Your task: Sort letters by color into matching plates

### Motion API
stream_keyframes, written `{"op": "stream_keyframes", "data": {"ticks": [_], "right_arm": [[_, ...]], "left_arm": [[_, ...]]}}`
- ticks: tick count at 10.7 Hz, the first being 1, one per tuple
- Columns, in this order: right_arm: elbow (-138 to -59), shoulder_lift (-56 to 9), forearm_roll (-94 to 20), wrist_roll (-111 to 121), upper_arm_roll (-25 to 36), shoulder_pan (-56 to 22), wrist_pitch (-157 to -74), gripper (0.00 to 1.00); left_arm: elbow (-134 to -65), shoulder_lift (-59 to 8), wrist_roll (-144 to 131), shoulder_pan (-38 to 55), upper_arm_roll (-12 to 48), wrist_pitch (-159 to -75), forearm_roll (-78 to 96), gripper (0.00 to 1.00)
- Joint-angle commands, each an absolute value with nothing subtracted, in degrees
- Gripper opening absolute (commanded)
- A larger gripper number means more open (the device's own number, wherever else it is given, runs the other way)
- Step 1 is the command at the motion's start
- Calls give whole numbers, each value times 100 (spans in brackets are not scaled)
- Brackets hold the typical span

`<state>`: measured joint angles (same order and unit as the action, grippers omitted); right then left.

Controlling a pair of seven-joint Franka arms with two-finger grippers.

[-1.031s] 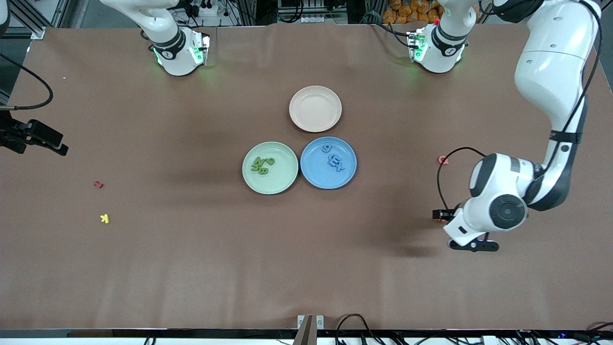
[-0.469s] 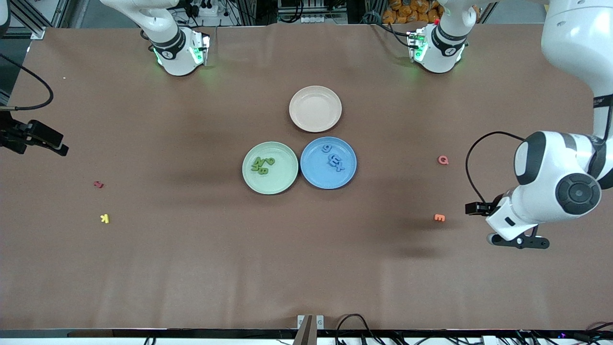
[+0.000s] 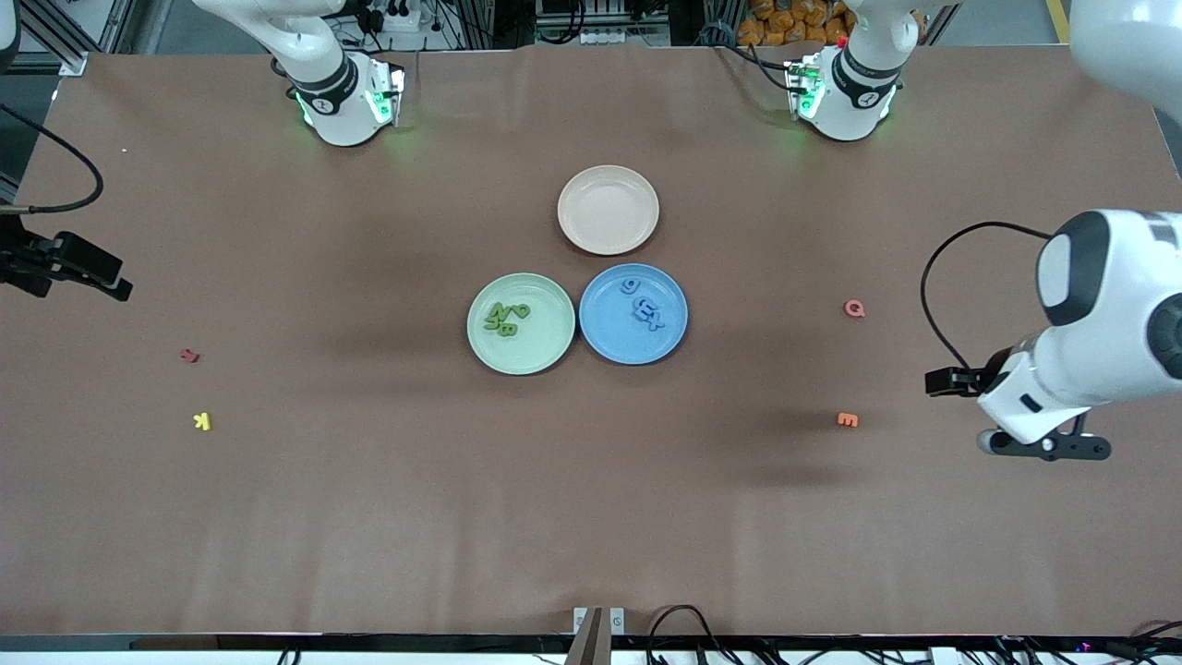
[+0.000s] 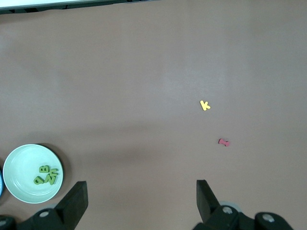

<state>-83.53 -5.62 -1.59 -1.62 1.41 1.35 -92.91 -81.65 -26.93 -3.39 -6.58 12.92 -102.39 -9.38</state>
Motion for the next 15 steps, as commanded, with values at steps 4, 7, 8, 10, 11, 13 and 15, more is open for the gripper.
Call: {"op": "stream_keyframes", "data": {"ticks": [4, 7, 8, 10, 11, 13, 15], "right_arm": [[-8341, -633, -97, -229, 132, 123, -9369, 100], [-8350, -668, -97, -229, 132, 149, -9378, 100], [-8350, -668, -97, -229, 132, 158, -9465, 100], [-8341, -712, -97, -229, 132, 158, -9492, 100], [-8341, -729, -88, -229, 132, 158, -9492, 100], [-8341, -738, -97, -229, 132, 149, -9527, 100], [-8341, -800, -97, -229, 132, 114, -9554, 100]], "left_arm": [[-8297, -1706, -132, -308, 809, -9406, -554, 100], [-8306, -1346, -167, -229, 703, -9019, -388, 100], [-8306, -1249, -193, -211, 694, -8913, -326, 100], [-8323, -1003, -193, -211, 703, -8755, -282, 100], [-8315, -898, -193, -211, 703, -8684, -229, 100], [-8323, -713, -185, -220, 712, -8666, -193, 100], [-8332, -546, -176, -220, 747, -8657, -167, 100]]}}
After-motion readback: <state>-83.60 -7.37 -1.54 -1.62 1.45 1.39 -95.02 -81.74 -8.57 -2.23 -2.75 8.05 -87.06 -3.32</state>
